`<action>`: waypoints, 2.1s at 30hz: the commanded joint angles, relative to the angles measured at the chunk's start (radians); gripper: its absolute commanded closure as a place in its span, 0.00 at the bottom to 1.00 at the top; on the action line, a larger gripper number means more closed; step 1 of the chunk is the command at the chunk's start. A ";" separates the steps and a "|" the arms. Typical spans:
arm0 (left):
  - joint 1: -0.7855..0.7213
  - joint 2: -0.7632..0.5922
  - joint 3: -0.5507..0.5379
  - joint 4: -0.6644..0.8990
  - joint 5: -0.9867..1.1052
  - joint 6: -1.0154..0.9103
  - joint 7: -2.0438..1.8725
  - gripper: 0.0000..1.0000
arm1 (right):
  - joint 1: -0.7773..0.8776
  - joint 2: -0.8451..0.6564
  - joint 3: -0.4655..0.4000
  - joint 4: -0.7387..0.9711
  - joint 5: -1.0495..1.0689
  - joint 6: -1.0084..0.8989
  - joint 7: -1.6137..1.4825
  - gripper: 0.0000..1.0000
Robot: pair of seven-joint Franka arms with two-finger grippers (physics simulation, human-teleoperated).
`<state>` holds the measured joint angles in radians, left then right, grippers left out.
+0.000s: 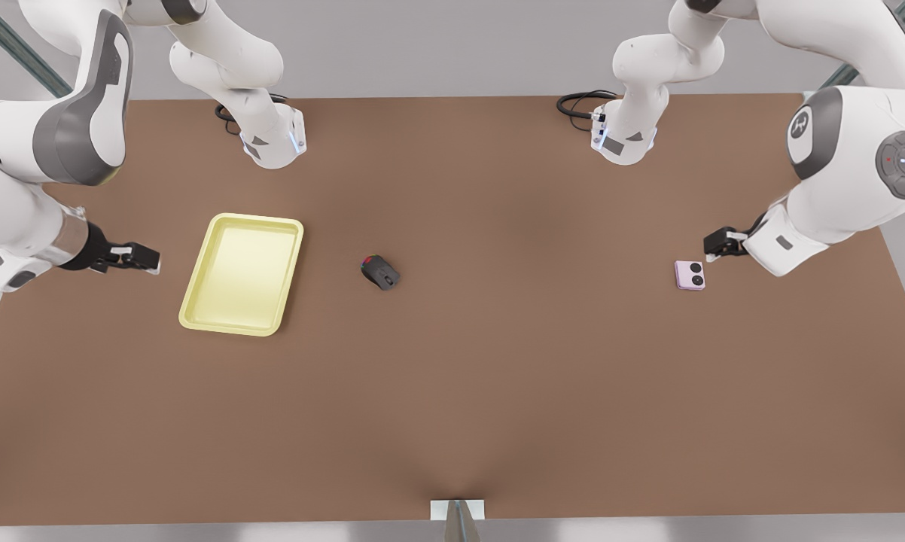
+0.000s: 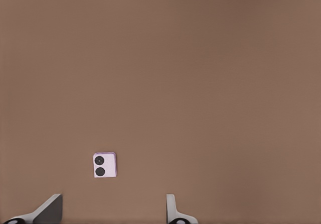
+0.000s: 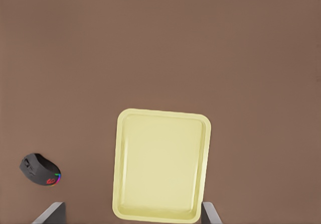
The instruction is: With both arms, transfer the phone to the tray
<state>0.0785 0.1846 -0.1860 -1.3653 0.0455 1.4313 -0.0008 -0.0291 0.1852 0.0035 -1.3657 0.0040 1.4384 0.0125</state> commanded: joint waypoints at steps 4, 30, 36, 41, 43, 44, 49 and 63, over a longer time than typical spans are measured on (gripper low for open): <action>0.000 0.007 0.020 -0.118 0.002 0.011 -0.041 0.00 | 0.000 -0.001 0.000 0.000 0.001 0.022 0.007 0.00; 0.104 0.216 0.221 -0.821 0.062 0.842 0.344 0.00 | 0.000 -0.001 0.001 0.000 0.001 0.022 0.007 0.00; 0.106 0.213 0.223 -0.888 0.062 0.896 0.309 0.00 | 0.000 -0.001 0.000 0.000 0.001 0.022 0.007 0.00; 0.104 0.216 0.241 -0.890 0.062 0.903 0.205 0.00 | 0.000 -0.001 0.000 0.000 0.001 0.020 0.007 0.00; 0.104 0.230 0.241 -0.890 0.062 0.903 0.205 0.00 | 0.000 -0.001 0.000 0.000 0.001 0.020 0.007 0.00; 0.104 0.231 0.240 -0.890 0.062 0.903 0.205 0.00 | 0.000 -0.001 0.000 0.000 0.001 0.022 0.007 0.00; 0.104 0.230 0.240 -0.890 0.062 0.900 0.196 0.00 | 0.000 -0.001 0.000 0.000 0.001 0.022 0.007 0.00; 0.102 0.225 0.240 -0.890 0.062 0.890 0.193 0.17 | 0.000 -0.001 0.000 0.000 0.001 0.020 0.007 0.00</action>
<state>0.1810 0.4109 0.0533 -2.2550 0.1064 2.3279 0.2156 -0.0292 0.1852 0.0031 -1.3657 0.0040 1.4601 0.0197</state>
